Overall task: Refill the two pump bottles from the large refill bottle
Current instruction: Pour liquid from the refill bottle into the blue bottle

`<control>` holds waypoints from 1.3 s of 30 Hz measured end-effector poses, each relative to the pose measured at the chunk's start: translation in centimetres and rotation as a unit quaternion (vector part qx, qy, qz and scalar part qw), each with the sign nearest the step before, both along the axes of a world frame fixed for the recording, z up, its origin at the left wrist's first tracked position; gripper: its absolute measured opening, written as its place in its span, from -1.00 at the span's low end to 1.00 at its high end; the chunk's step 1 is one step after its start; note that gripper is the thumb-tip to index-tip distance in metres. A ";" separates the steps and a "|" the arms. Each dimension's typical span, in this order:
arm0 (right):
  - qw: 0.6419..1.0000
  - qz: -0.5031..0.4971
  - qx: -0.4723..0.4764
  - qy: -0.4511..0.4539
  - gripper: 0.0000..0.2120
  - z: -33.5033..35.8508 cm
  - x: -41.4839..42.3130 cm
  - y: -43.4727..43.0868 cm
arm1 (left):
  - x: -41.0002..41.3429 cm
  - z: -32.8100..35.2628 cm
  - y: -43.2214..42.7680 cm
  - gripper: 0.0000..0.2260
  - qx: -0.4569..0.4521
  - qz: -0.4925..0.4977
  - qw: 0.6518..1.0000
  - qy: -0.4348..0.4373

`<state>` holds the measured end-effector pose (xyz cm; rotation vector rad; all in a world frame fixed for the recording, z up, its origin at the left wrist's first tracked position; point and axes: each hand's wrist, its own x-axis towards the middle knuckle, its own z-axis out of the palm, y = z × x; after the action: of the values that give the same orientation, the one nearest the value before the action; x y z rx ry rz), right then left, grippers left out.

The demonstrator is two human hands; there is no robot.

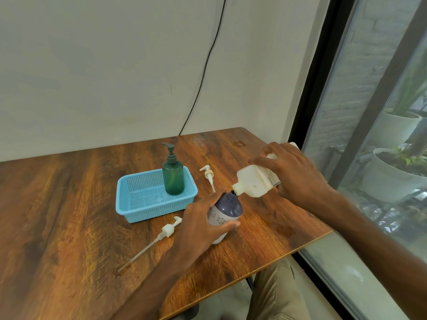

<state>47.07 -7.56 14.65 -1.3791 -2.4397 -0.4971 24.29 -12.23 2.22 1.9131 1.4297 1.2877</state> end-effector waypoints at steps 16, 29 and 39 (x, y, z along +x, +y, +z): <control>1.000 0.006 -0.001 -0.011 -0.33 0.4 -0.5 -0.1 | -0.2 0.0 0.0 -0.20 0.002 0.001 1.000 0.003; 0.999 0.005 0.004 -0.037 -0.33 1.4 -1.3 -0.7 | -0.1 -0.2 0.0 -0.20 -0.006 0.004 1.000 0.002; 0.999 -0.003 0.003 -0.050 -0.33 1.8 -1.6 -1.0 | -0.2 -0.3 0.0 -0.22 -0.013 0.002 1.000 0.001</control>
<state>45.42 -8.55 16.41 -1.3908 -2.5106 -0.5884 24.08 -12.23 1.95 1.8948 1.4457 1.2635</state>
